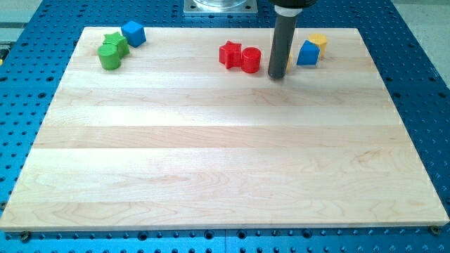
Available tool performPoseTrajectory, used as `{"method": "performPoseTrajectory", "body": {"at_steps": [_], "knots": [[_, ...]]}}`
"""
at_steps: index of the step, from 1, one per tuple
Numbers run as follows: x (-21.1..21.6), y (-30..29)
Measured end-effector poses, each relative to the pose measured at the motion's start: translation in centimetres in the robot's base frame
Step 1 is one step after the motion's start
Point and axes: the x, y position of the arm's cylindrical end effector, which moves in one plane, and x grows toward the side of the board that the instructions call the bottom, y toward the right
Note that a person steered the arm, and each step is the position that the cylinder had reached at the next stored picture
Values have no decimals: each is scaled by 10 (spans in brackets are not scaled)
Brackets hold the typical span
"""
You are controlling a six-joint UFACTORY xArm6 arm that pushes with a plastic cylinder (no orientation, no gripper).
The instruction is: Place red blocks in a horizontal line
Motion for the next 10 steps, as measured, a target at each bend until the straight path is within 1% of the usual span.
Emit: {"method": "performPoseTrajectory", "body": {"at_steps": [1,2,3,4,5,6,7,8,9,10], "knots": [[44,-43],[9,-93],[-9,-68],[-17,-1],[18,-79],[-16,-81],[-38,-61],[-25,-12],[10,-53],[12,-202]]}}
